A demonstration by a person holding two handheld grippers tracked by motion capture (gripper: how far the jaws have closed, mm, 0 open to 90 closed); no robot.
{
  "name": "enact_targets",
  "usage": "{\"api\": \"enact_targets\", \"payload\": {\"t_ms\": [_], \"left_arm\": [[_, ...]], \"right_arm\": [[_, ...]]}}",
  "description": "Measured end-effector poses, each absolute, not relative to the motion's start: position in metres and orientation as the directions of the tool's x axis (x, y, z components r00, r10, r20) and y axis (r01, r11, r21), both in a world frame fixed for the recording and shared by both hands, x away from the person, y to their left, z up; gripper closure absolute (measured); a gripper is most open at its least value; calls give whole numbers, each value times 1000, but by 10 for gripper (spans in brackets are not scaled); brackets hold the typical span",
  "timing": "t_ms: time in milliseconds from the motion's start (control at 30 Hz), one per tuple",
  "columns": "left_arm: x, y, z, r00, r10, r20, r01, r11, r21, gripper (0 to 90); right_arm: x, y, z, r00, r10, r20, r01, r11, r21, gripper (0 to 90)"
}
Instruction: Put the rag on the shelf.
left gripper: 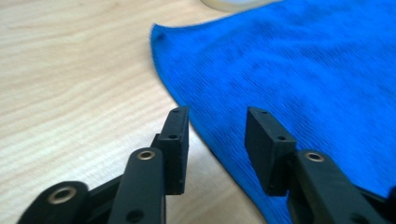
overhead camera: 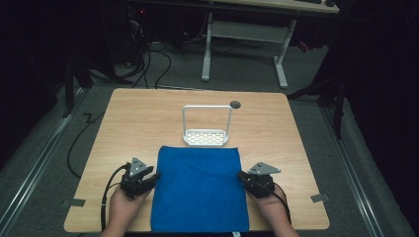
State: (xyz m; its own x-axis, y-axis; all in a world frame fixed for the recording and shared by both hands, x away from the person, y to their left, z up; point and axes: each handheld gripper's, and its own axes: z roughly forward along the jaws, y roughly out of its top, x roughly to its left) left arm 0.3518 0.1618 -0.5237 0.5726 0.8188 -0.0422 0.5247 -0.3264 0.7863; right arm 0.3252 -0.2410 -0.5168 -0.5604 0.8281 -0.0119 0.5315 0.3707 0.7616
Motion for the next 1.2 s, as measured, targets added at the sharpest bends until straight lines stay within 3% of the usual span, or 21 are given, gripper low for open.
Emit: {"api": "enact_targets", "payload": {"t_ms": [333, 800, 1200], "left_arm": [[385, 163, -529, 531, 844, -67, 543, -279, 792, 590], [438, 136, -532, 528, 849, -21, 529, -310, 790, 576], [444, 135, -534, 524, 851, -41, 567, -313, 762, 774]], "right_arm": [[325, -243, -519, -560, 828, 7, 539, 358, 762, 795], [324, -244, -521, -558, 830, 2, 546, 366, 754, 786], [326, -248, -522, -527, 849, 24, 552, 321, 770, 730]]}}
